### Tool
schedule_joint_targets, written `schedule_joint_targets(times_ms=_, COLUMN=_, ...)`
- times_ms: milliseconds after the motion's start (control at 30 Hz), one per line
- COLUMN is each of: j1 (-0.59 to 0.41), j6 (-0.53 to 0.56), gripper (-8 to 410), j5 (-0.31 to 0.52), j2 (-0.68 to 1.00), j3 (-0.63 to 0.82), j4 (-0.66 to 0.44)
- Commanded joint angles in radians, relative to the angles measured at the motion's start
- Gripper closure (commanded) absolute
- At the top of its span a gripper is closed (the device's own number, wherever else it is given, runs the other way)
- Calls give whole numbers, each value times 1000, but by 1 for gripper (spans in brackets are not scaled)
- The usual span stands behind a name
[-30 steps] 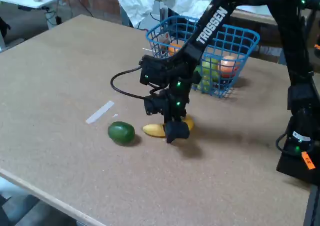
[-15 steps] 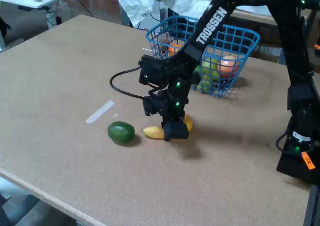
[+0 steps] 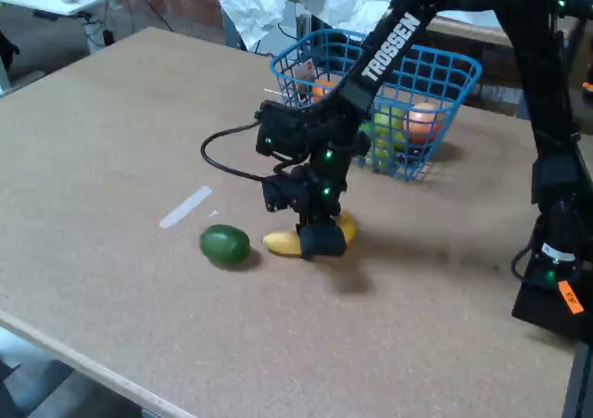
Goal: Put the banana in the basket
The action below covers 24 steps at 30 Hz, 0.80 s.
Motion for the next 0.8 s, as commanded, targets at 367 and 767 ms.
schedule_joint_targets(times_ms=367, j1=1, j6=49, gripper=398, j5=31, j2=-416, j3=9, j4=-15)
schedule_joint_targets(times_ms=767, j1=-42, j6=130, gripper=398, j5=349, j2=-598, j3=9, j4=186)
